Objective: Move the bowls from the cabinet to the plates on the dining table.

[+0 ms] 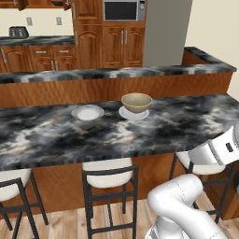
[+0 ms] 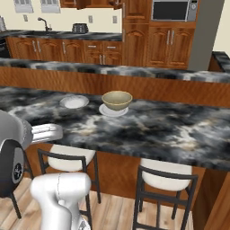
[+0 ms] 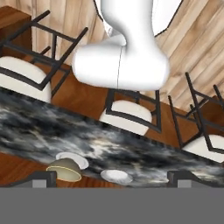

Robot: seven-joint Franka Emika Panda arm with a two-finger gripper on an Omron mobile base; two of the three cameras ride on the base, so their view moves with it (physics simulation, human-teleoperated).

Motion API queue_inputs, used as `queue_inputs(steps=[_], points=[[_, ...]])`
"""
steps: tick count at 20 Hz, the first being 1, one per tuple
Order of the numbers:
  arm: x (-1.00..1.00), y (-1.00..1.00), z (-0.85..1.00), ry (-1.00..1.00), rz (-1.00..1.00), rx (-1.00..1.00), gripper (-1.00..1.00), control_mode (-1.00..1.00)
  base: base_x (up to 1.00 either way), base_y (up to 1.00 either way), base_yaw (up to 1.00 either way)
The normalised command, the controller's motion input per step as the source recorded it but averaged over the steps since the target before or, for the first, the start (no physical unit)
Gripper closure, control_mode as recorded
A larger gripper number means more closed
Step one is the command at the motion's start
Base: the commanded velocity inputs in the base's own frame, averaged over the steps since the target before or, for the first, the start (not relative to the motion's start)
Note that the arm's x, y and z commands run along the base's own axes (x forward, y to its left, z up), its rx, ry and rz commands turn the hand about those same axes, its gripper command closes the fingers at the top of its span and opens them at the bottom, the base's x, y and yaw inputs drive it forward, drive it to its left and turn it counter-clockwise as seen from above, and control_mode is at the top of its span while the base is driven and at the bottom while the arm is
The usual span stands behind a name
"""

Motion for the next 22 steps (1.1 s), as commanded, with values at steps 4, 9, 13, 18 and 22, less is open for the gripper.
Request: queue_inputs(steps=[4, 9, 13, 18, 22], points=[[0.00, 0.00, 0.00, 0.00, 0.00, 0.00, -1.00, 1.00, 0.00, 0.60, 0.01], [0.00, 0.00, 0.00, 0.00, 0.00, 0.00, -1.00, 1.00, 0.00, 0.97, 0.00], [0.00, 0.00, 0.00, 0.00, 0.00, 0.00, -1.00, 1.00, 0.00, 1.00, 0.00], [0.00, 0.00, 0.00, 0.00, 0.00, 0.00, -1.00, 1.00, 0.00, 1.00, 0.00], [0.00, 0.00, 0.00, 0.00, 0.00, 0.00, -1.00, 1.00, 0.00, 1.00, 0.00]])
